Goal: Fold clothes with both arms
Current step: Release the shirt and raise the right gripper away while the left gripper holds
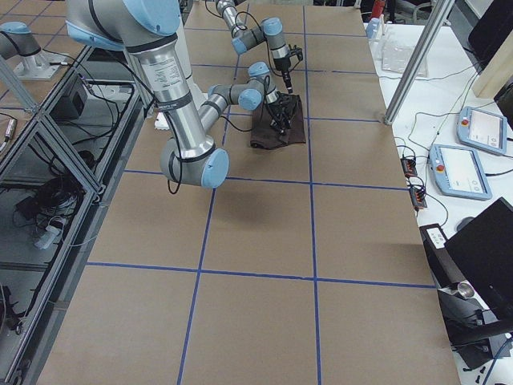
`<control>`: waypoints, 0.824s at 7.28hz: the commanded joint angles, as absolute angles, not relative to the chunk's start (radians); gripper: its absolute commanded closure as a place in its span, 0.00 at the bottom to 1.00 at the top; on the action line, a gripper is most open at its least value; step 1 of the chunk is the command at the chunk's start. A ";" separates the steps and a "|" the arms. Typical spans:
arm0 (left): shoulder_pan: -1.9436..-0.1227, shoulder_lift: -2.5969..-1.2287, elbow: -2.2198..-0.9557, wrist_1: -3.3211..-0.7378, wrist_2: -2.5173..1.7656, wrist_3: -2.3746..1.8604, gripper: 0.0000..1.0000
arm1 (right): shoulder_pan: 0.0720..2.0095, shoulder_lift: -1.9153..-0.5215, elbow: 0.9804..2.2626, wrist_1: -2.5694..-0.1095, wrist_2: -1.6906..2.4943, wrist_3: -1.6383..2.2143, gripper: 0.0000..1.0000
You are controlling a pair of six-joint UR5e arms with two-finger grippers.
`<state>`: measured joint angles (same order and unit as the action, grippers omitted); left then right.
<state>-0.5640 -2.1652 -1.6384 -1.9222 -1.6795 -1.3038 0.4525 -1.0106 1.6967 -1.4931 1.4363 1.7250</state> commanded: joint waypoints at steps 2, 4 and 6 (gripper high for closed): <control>-0.643 -2.093 -1.677 -1.951 -1.787 -1.137 0.00 | 0.439 -1.000 1.732 -1.497 1.474 1.629 0.00; -0.643 -2.091 -1.677 -1.953 -1.787 -1.146 0.00 | 0.404 -1.000 1.711 -1.499 1.445 1.560 0.00; -0.643 -2.089 -1.678 -1.953 -1.787 -1.155 0.00 | 0.414 -0.999 1.626 -1.496 1.417 1.471 0.00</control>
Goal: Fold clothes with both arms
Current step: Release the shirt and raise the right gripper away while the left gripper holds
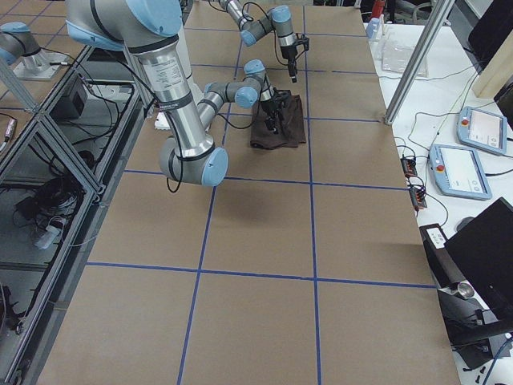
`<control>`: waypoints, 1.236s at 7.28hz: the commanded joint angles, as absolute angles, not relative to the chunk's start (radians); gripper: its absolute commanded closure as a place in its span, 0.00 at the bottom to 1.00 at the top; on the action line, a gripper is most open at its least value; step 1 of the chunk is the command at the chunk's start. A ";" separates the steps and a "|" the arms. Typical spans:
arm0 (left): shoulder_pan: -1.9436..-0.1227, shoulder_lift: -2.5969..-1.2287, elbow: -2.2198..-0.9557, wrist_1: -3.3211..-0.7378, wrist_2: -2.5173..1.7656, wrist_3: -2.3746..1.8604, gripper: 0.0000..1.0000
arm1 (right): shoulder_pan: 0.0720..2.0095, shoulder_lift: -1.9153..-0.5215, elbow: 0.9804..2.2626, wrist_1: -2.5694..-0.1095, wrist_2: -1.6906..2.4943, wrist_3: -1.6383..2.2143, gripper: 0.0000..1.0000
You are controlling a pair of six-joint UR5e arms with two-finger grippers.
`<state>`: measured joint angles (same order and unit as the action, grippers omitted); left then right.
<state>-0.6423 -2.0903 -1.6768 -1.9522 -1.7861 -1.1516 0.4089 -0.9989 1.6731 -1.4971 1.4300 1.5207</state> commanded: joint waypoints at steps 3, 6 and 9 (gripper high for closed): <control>-0.644 -2.088 -1.678 -1.953 -1.786 -1.155 0.00 | 0.541 -0.999 1.559 -1.499 1.428 1.306 0.00; -0.638 -2.088 -1.677 -1.973 -1.787 -1.161 0.00 | 0.704 -0.999 1.523 -1.474 1.625 1.188 0.00; -0.553 -1.967 -1.680 -2.242 -1.784 -1.260 0.00 | 0.726 -1.012 1.612 -1.388 1.738 1.167 0.00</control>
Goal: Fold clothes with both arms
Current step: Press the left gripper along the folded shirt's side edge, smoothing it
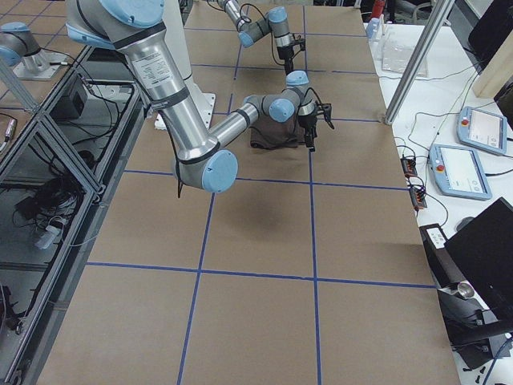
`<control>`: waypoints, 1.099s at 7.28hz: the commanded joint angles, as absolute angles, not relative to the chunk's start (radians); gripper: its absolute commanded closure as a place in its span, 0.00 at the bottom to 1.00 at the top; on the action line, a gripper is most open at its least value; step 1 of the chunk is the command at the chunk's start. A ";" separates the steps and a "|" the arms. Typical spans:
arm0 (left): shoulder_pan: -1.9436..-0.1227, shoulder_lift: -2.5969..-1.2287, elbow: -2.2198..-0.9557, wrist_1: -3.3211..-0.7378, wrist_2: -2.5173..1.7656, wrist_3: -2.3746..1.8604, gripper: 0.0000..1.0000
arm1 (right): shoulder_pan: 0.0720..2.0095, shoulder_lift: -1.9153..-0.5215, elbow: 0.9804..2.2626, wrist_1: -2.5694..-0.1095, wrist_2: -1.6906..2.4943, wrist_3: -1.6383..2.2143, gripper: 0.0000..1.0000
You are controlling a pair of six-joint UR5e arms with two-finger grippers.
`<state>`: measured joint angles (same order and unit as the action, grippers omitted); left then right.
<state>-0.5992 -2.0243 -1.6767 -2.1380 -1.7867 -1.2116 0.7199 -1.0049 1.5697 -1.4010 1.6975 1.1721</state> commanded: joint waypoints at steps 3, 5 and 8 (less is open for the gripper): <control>-0.393 -1.962 -1.722 -2.253 -1.698 -1.488 0.37 | 0.727 -1.037 1.648 -1.390 1.744 1.167 0.00; -0.344 -1.962 -1.723 -2.252 -1.658 -1.534 0.48 | 0.727 -1.037 1.649 -1.390 1.743 1.167 0.00; -0.344 -1.944 -1.723 -2.246 -1.652 -1.534 0.51 | 0.727 -1.039 1.649 -1.390 1.743 1.167 0.00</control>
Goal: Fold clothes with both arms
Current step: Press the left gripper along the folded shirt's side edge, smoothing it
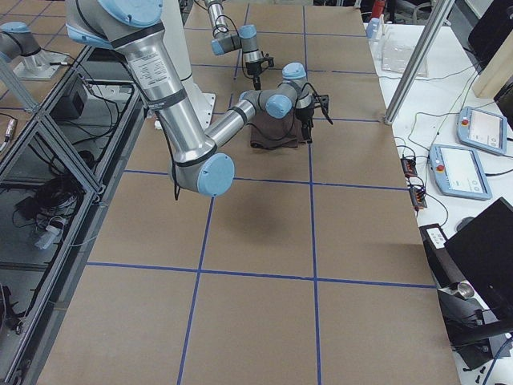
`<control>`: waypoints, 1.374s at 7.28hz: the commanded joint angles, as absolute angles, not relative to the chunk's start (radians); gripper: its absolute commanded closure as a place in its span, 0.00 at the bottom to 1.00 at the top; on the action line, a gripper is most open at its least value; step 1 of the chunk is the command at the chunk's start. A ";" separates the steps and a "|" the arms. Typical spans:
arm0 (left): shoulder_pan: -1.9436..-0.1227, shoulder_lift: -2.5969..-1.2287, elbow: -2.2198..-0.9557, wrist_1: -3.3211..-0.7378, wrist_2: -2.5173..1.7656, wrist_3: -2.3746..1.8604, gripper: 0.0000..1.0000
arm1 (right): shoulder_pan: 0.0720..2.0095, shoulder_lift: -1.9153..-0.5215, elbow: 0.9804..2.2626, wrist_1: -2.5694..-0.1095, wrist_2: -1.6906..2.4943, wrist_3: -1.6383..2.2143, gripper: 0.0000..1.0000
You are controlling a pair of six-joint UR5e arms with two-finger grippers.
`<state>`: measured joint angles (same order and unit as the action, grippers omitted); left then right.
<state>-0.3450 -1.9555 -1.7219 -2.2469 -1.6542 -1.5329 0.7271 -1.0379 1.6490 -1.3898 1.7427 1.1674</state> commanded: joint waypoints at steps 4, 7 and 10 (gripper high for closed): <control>-0.345 -1.934 -1.721 -2.246 -1.652 -1.534 0.51 | 0.727 -1.042 1.647 -1.390 1.738 1.169 0.00; -0.344 -1.936 -1.723 -2.246 -1.651 -1.536 1.00 | 0.727 -1.051 1.649 -1.390 1.740 1.167 0.00; -0.345 -1.866 -1.797 -2.246 -1.649 -1.532 1.00 | 0.727 -1.052 1.649 -1.390 1.738 1.169 0.00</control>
<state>-0.3449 -1.9127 -1.7514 -2.2457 -1.6467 -1.5341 0.7266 -1.0516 1.6490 -1.3898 1.7382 1.1687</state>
